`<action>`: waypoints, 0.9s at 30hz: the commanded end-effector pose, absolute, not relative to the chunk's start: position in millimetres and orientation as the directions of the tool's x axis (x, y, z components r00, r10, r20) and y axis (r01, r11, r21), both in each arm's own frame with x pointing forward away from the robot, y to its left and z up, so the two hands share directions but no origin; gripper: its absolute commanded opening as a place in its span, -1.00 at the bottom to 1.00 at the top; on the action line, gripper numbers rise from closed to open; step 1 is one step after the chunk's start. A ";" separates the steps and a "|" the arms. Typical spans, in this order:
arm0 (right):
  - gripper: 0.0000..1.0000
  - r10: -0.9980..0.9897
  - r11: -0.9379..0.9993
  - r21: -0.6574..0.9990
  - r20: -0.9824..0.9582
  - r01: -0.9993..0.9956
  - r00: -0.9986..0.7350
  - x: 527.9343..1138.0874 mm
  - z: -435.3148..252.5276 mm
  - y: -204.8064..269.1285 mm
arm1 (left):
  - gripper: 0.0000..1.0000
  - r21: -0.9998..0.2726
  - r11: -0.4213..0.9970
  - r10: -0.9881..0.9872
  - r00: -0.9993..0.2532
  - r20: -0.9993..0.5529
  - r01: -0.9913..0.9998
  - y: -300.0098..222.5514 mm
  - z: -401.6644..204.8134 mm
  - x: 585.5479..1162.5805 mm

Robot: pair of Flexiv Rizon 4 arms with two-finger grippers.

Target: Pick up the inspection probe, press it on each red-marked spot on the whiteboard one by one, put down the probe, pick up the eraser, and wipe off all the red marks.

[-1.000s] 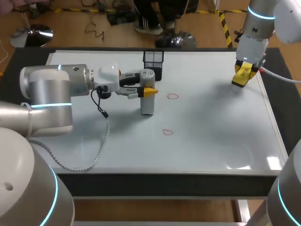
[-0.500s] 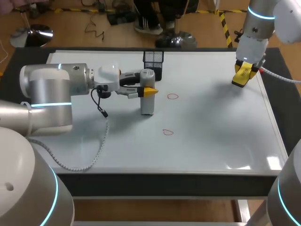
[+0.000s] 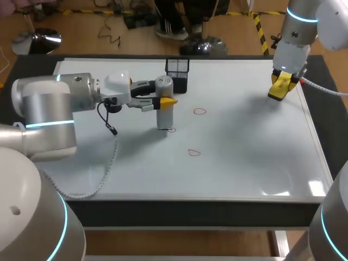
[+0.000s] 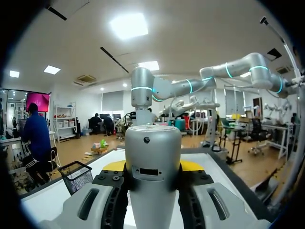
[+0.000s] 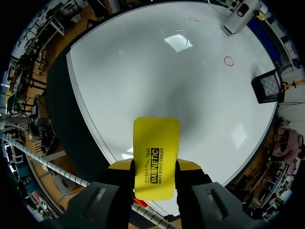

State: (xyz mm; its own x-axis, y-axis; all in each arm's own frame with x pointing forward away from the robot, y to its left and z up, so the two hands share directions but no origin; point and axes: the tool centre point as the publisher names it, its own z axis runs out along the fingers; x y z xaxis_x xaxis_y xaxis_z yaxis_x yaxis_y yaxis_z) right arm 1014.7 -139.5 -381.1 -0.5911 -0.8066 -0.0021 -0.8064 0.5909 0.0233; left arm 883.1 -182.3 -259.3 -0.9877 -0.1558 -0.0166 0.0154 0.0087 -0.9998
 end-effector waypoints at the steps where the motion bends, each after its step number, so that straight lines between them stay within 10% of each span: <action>1: -1.00 -0.807 0.590 0.022 -0.001 -0.807 -0.590 1014.7 -380.3 -140.3 | -1.00 -0.999 0.030 -0.221 -0.975 -0.028 0.022 -159.7 -242.9 858.0; 27: -1.00 -0.807 0.590 0.022 -0.001 -0.807 -0.590 1014.7 -380.3 -140.3 | -1.00 -0.997 0.070 -0.366 -0.929 -0.059 0.036 -44.0 -236.3 800.1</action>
